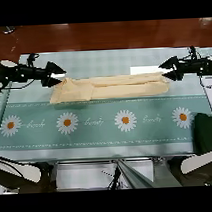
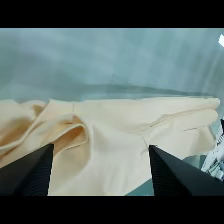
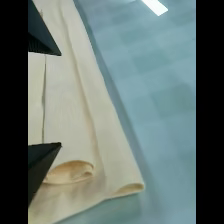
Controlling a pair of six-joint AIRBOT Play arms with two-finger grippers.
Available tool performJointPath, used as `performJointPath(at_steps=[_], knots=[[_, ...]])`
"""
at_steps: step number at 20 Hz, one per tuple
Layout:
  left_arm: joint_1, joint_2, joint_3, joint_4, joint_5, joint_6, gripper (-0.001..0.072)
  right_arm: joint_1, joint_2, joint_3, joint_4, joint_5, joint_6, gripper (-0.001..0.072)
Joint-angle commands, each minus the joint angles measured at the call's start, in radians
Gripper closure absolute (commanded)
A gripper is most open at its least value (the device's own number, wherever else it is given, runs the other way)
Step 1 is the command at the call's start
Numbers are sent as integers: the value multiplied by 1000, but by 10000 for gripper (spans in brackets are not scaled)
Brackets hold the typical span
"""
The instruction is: Fold the shirts.
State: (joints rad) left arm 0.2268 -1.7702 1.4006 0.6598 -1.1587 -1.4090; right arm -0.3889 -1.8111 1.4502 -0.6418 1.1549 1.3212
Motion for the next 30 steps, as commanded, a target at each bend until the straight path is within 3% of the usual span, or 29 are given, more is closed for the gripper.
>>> performJointPath(at_steps=[1,4,6,10,16,17,18,19,20,21,24,30], knots=[[110,41,37,205,-174,-76,11,-92,-15,76,-16,136,2,87],[188,201,-59,484,-155,-130,11,-169,-21,80,-160,199,39,88],[188,357,-229,463,20,-117,11,-160,-41,79,-248,210,55,87],[66,670,-589,362,351,-84,11,-92,-111,79,-232,217,44,87],[-132,733,-671,318,380,-84,11,40,-138,79,-163,193,5,92],[-155,729,-670,300,396,-84,11,57,-138,84,-165,196,0,193],[-169,726,-668,278,399,-84,12,65,-137,95,-168,210,-8,488],[-178,724,-658,256,388,-83,20,67,-130,105,-168,225,-25,685],[-184,723,-647,235,368,-61,255,60,-109,107,-175,238,-37,691],[-186,723,-631,209,345,-11,664,50,-80,106,-198,251,-37,691],[-236,708,-578,92,360,142,680,28,64,76,-300,303,-37,691],[-575,391,-317,138,399,57,682,25,560,-248,-302,222,-62,691]])
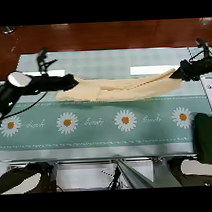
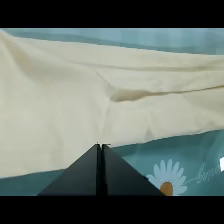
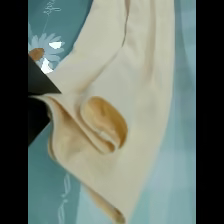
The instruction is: Fold the shirts.
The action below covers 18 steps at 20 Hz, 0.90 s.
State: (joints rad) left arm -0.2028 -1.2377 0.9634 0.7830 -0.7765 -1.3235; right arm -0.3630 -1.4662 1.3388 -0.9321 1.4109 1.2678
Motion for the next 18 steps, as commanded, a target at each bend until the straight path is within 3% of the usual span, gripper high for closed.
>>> performJointPath(at_steps=[1,7,10,15,18], knots=[[-215,-220,194,40,13,-59,682,-1,296,-186,-12,-35,-5,691],[-514,-604,657,63,-66,-153,682,-1,615,-319,-3,-23,40,691],[-592,-723,771,44,-95,-265,681,-1,677,-319,23,-16,41,691],[-696,-784,784,-80,-108,-233,681,-1,691,-319,68,-8,39,691],[-657,-775,805,-111,-158,-235,681,-1,691,-319,68,-5,53,691]])
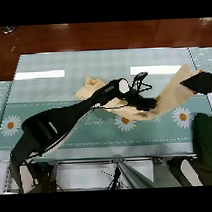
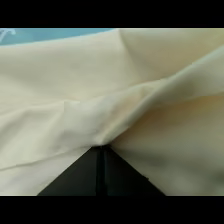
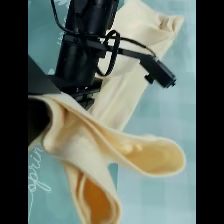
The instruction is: Fold the shirts.
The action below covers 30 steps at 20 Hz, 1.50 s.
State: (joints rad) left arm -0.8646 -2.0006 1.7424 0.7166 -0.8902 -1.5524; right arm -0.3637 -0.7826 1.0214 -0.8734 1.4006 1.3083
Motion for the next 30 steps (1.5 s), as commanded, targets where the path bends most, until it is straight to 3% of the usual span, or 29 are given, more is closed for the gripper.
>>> performJointPath(at_steps=[1,7,13,17,21,25,30], knots=[[50,2,43,-43,-86,-5,681,0,7,-2,11,5,16,691],[465,253,-2,183,-300,-39,680,44,1,3,124,-68,18,691],[783,933,-478,237,-218,48,680,576,-264,163,105,-327,73,691],[814,1372,-835,234,-176,19,679,847,-623,404,88,-449,87,691],[814,1630,-1090,234,-176,-43,679,924,-938,631,80,-463,101,690],[814,1678,-1182,234,-175,-69,679,928,-1088,736,79,-404,156,690],[814,1650,-1186,234,-140,-69,679,904,-1104,740,73,-414,185,689]])
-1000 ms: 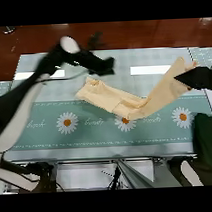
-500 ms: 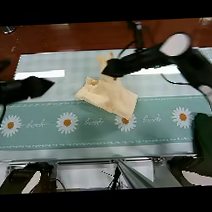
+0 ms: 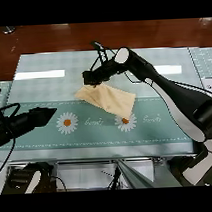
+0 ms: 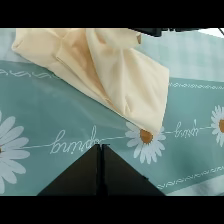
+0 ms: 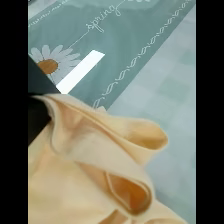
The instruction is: Fold the shirts.
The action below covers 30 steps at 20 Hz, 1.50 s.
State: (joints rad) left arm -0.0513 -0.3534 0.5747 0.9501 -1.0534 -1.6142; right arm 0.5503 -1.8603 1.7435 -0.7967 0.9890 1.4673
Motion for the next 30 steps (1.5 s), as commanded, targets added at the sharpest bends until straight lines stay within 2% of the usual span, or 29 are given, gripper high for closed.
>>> performJointPath(at_steps=[1,3,4,6,8,11,12,14,15,17,19,21,23,24,26,28,30], knots=[[1,-2,-18,0,27,-7,679,-24,-24,21,3,-2,39,689],[1,-10,-18,0,26,-7,679,-38,-26,21,20,-1,36,686],[1,-13,-18,0,27,-7,679,-34,-27,21,25,8,33,560],[1,-19,-18,1,47,-3,679,-17,-27,21,37,14,12,60],[2,-26,-18,1,78,-3,679,-37,-18,31,70,85,-12,80],[3,-26,-18,1,92,-3,679,-190,60,69,48,365,-9,81],[3,-26,-18,1,93,-3,679,-255,114,69,-1,449,-9,81],[3,-26,-18,1,93,-3,679,-382,261,59,-229,565,-11,81],[3,-26,-18,1,94,-3,679,-438,354,15,-377,571,-1,81],[3,-26,-18,1,100,-3,679,-536,570,-199,-557,431,70,81],[3,-26,-18,1,114,-3,679,-620,787,-526,-579,209,171,81],[3,-26,-18,1,138,-3,679,-651,946,-862,-503,11,274,81],[3,-30,-19,1,155,-3,679,-632,992,-1110,-285,-128,280,81],[3,-35,-21,1,161,-3,679,-604,971,-1191,-138,-180,226,81],[3,-57,-28,1,166,-3,679,-531,871,-1234,61,-212,84,81],[2,-88,-29,0,164,-3,679,-476,728,-1193,177,-200,-27,81],[2,-114,-29,0,164,-3,679,-441,587,-1123,223,-145,-90,81]])
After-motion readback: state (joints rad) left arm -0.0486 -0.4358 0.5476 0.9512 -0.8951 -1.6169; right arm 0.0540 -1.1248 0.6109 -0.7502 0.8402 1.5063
